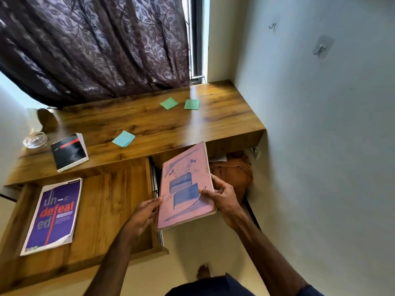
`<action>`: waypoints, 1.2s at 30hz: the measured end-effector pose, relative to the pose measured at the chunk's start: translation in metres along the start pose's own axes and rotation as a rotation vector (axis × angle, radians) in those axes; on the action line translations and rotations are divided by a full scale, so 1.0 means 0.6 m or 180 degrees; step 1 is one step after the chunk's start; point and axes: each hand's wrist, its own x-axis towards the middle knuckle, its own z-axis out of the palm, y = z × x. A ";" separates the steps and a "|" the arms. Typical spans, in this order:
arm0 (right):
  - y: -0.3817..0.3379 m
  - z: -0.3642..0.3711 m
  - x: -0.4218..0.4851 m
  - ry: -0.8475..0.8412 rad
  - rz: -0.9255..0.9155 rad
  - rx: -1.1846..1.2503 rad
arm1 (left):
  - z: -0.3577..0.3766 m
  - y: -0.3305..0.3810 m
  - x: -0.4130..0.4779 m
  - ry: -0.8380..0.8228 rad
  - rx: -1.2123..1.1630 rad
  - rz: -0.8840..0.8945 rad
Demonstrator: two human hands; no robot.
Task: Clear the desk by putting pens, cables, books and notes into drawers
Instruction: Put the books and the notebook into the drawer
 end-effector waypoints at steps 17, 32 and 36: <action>0.180 0.190 -0.067 -0.0338 0.0473 0.0261 | -0.238 -0.098 -0.120 0.0700 0.0227 -0.0089; 0.306 0.526 0.139 0.0356 0.1257 -0.0356 | -0.622 -0.108 0.049 0.0212 -0.0200 -0.0711; 0.340 0.551 0.145 0.0843 0.1524 -0.0399 | -0.634 -0.091 0.085 0.0390 -0.0057 -0.0585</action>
